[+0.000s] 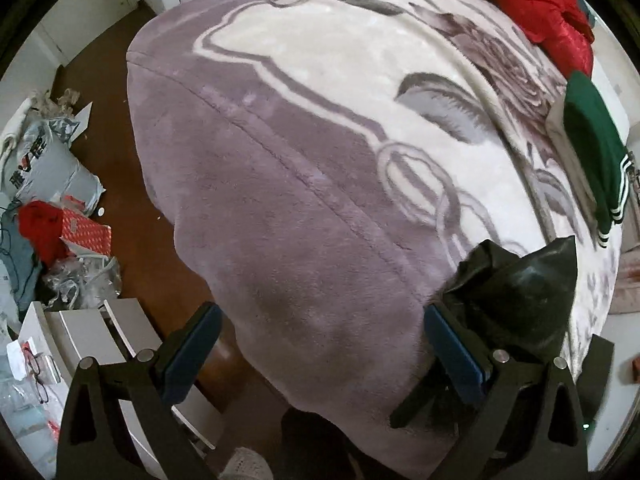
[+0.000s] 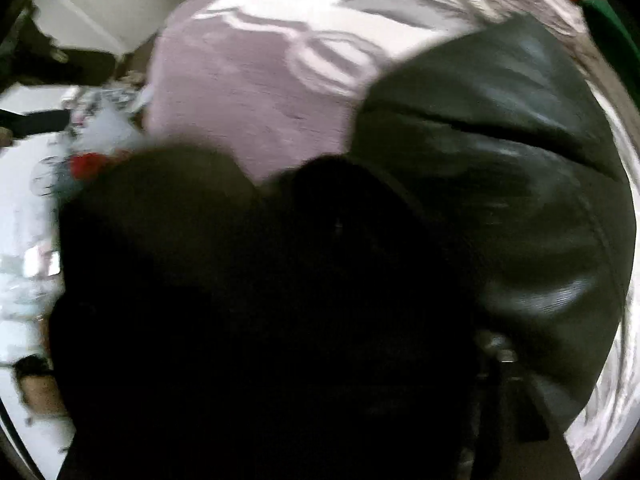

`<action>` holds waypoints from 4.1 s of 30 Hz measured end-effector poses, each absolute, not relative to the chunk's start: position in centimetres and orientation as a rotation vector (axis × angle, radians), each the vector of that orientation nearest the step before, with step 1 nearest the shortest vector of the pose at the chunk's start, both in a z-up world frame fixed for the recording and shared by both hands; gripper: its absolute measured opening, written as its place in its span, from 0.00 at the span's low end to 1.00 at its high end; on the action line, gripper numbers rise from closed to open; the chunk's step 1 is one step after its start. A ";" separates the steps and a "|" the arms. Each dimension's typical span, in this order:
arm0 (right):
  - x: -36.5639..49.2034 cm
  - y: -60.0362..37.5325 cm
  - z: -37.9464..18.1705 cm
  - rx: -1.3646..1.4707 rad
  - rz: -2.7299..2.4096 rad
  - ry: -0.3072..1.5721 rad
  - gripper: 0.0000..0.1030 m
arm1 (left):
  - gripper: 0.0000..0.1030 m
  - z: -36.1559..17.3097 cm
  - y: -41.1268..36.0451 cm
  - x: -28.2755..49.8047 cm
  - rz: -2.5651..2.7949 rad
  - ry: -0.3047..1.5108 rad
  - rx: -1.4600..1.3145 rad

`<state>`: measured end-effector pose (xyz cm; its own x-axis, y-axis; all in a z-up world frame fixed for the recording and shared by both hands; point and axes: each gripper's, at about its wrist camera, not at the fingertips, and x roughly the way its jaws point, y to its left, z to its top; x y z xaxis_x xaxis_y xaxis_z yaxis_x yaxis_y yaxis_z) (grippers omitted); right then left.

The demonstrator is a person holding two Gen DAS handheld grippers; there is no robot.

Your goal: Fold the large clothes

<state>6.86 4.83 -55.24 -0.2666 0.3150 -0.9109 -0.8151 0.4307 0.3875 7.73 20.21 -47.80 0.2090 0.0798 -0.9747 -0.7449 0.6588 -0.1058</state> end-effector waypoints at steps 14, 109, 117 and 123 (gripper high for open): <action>19.8 -8.2 -46.3 0.183 1.042 1.795 0.82 | 1.00 -46.9 13.5 16.0 0.392 1.176 -0.642; 25.5 -26.5 -65.2 0.856 0.854 1.893 0.80 | 1.00 -63.6 9.3 18.9 0.321 0.997 -1.281; 26.3 -22.1 -65.7 0.962 0.993 1.792 0.82 | 0.54 -62.0 9.9 22.4 0.275 0.836 -1.205; 26.4 -21.8 -63.3 0.936 0.923 1.750 0.54 | 0.26 -61.9 10.9 21.8 0.277 0.784 -1.228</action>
